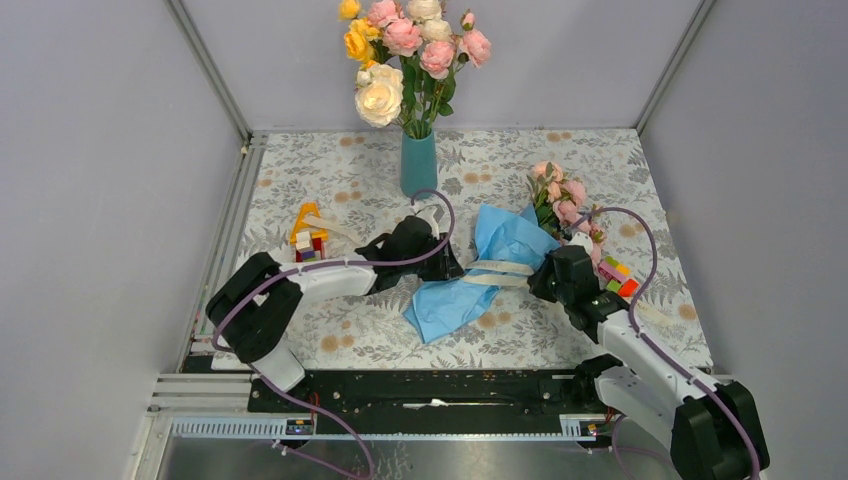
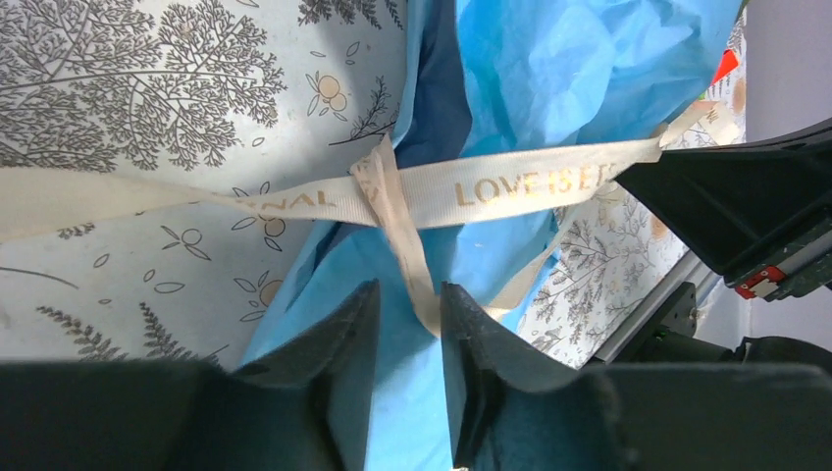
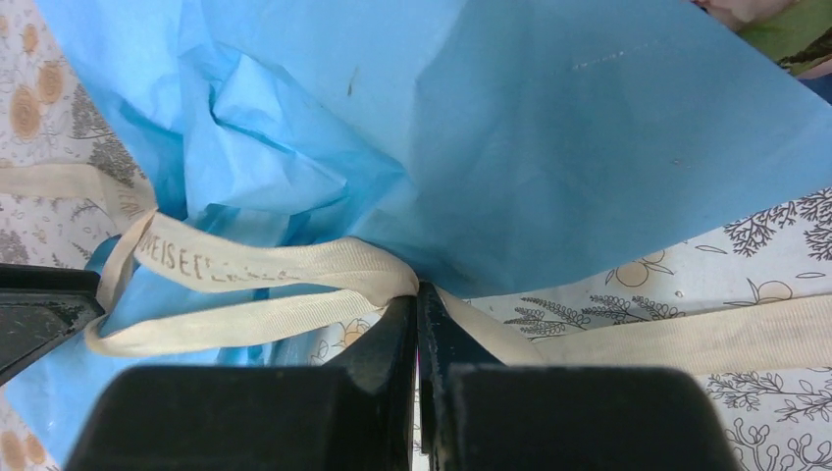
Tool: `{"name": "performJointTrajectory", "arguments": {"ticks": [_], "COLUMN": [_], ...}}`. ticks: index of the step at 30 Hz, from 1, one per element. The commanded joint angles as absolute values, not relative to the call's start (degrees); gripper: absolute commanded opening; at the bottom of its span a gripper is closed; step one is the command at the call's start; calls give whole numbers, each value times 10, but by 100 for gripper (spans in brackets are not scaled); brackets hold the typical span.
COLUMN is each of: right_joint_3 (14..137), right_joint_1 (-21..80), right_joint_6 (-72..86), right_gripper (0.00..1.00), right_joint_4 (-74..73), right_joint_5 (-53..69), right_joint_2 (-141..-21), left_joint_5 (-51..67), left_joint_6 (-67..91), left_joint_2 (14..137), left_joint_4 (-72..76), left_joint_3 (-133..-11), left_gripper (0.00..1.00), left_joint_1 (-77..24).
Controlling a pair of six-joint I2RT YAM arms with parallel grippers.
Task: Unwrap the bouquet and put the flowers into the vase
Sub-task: Untie the ribbon from the wrapping paper.
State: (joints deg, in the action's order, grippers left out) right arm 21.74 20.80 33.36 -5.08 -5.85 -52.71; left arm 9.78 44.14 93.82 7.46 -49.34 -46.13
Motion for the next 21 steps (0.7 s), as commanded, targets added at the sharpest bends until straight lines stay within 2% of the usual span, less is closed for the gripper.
{"name": "performJointTrajectory", "arguments": {"ticks": [1, 3, 10, 15, 21], "right_joint_3": [228, 230, 230, 221, 217], "right_joint_1": [204, 204, 204, 204, 204], "right_joint_6": [337, 332, 325, 332, 341], "right_gripper": [3, 8, 27, 38, 41], "right_joint_4": [-69, -72, -99, -107, -113], "right_joint_5": [-43, -27, -8, -2, 22], "right_joint_2": [-499, -495, -472, -445, -424], "left_joint_5": [65, 54, 14, -30, -19], "left_joint_6": [399, 397, 418, 467, 509], "left_joint_2": [890, 878, 843, 845, 882], "left_joint_4": [70, 64, 58, 47, 96], "left_joint_3": [-502, -500, -514, -524, -530], "left_gripper": [38, 46, 60, 66, 63], "left_joint_1": [-462, -464, -505, -541, -547]}}
